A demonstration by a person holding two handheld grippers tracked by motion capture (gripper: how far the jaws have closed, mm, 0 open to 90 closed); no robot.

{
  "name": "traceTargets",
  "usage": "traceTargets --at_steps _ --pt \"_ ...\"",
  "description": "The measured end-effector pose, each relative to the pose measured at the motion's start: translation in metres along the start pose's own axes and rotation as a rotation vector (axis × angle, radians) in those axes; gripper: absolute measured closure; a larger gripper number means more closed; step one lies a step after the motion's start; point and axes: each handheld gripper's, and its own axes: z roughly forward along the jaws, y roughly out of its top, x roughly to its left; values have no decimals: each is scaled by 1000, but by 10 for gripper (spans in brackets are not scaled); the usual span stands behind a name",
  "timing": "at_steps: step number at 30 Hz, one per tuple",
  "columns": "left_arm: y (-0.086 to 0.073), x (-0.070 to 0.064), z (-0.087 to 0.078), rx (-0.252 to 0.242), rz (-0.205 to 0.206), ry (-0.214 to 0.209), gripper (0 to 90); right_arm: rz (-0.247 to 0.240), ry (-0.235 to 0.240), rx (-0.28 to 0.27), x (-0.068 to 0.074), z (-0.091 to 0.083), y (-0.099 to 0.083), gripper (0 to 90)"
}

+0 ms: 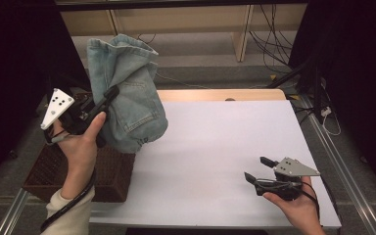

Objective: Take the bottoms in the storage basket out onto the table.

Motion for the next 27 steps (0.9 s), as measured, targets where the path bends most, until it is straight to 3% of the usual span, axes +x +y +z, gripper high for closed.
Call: traceTargets --at_steps 27 --pt "-3 -11 5 13 1 -42 794 0 -1 0 0 0 0 235"
